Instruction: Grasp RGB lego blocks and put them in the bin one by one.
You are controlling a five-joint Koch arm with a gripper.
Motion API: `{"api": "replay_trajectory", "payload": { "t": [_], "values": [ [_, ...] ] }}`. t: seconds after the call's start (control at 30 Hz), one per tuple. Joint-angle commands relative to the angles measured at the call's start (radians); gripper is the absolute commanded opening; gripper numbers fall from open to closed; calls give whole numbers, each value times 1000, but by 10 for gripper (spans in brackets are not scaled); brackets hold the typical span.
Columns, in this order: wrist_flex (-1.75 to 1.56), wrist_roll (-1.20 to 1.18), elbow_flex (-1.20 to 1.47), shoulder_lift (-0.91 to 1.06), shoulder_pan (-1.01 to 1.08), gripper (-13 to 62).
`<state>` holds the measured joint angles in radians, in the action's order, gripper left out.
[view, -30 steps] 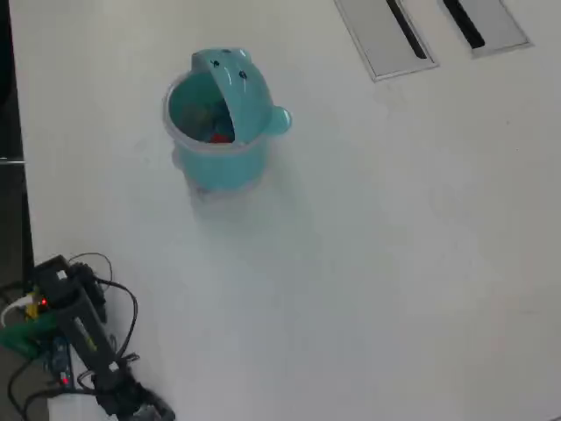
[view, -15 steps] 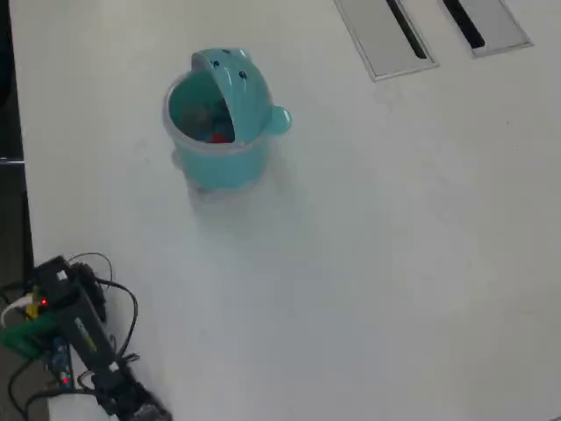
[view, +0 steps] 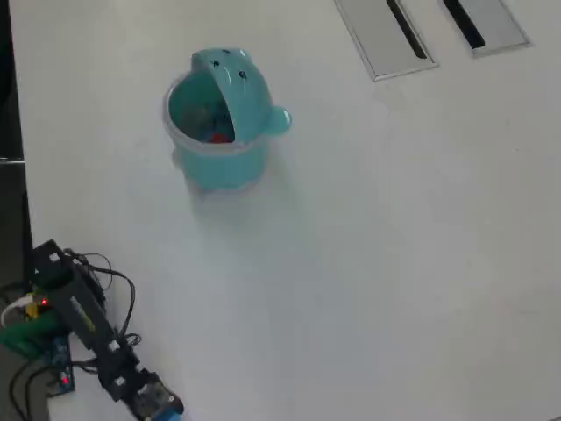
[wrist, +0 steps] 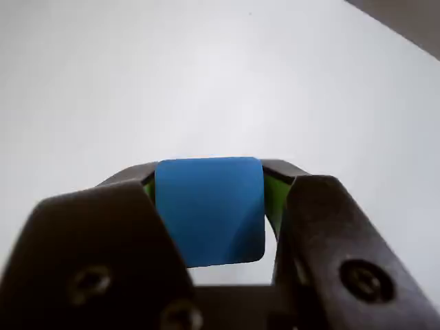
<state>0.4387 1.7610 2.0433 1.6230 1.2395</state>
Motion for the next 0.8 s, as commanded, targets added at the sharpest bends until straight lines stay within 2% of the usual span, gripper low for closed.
{"api": "replay_trajectory", "payload": {
  "t": [0.0,0.33,0.47,0.77],
  "values": [
    [-28,-2,-100,61,-20,116],
    [-103,-227,-63,192,-135,115],
    [-276,-245,-8,239,-184,101],
    [-278,-262,49,388,-327,101]
  ]
}}
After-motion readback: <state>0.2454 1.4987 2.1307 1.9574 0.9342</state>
